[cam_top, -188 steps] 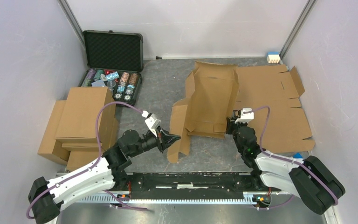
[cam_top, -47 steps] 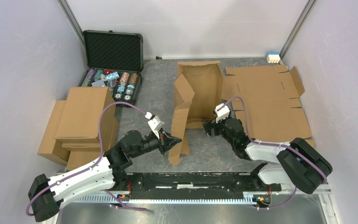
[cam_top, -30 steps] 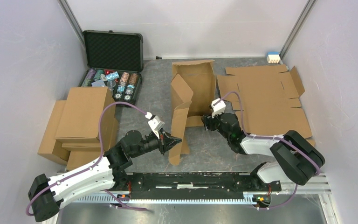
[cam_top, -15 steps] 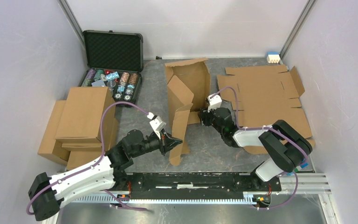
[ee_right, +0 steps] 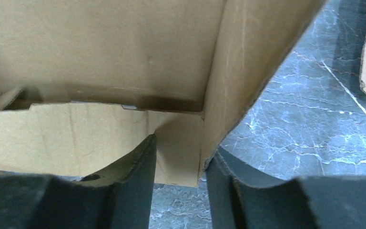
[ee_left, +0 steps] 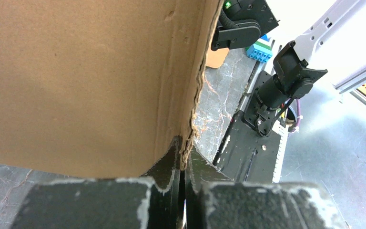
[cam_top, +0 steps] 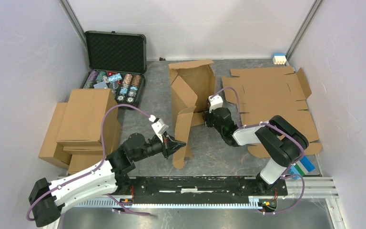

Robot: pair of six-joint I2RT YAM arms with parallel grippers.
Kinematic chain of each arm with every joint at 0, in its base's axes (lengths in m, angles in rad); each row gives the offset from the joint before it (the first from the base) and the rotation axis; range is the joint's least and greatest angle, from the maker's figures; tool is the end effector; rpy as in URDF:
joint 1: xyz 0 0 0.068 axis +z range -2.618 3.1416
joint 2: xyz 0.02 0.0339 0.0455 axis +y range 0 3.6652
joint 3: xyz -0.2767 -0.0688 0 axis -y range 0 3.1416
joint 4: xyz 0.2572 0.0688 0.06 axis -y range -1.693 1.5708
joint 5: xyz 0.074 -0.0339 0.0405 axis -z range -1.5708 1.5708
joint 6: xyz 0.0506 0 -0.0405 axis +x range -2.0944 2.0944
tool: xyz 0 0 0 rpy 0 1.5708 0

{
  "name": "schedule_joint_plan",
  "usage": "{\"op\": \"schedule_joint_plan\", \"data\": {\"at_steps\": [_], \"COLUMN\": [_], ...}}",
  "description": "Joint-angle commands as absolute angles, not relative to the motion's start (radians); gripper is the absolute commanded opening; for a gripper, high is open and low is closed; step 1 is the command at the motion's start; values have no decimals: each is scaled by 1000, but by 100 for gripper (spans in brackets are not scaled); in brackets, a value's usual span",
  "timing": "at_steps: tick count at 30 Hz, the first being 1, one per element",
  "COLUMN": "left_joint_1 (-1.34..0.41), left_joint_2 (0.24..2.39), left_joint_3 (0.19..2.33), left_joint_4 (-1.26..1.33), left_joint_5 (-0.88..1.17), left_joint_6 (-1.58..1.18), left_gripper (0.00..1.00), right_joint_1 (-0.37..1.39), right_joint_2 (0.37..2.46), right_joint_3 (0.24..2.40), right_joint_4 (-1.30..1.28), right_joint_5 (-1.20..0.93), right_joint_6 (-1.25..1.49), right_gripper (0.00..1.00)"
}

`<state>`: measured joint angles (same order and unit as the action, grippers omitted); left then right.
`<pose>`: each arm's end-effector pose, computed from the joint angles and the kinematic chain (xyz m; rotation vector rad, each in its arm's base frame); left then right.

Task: Fold the paper box

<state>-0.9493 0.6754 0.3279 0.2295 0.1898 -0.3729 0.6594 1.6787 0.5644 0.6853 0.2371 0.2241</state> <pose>0.1024 -0.1593 0.2408 0.6637 1.6983 -1.1276 0.2674 0.1922 0.1329 -0.2820 1.9825 0.3332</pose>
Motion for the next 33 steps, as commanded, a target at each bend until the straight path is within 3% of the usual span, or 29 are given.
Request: {"op": "schedule_joint_plan", "data": {"at_steps": [1,12,14,16,19,25,31,33], "left_joint_1": [-955,-955,-955,-954,-954,-954,-954,-955], "left_joint_2": [648,423,379,340,294,309,379,378], "left_joint_3": [336,357,367,382,406,450,466,461], "left_joint_4": [188,-74,-149,-222,-299,-336,-308,-290], "left_joint_5": [172,-101,-184,-265,-362,-419,-390,-382], "left_joint_6": [-405,-490,-516,-536,-548,-500,-489,-487], "left_gripper": [7,25,34,51,65,72,71,70], "right_joint_1": [660,679,684,692,703,716,716,716], "right_joint_2": [1729,1680,1670,1659,1643,1623,1595,1578], "right_joint_3": [578,536,528,520,508,497,466,451], "right_joint_4": [560,586,591,594,593,604,677,702], "right_joint_5": [304,374,395,414,449,472,423,416], "right_joint_6": [236,236,233,235,238,246,189,167], "right_gripper": [42,25,21,20,15,15,40,70]}}
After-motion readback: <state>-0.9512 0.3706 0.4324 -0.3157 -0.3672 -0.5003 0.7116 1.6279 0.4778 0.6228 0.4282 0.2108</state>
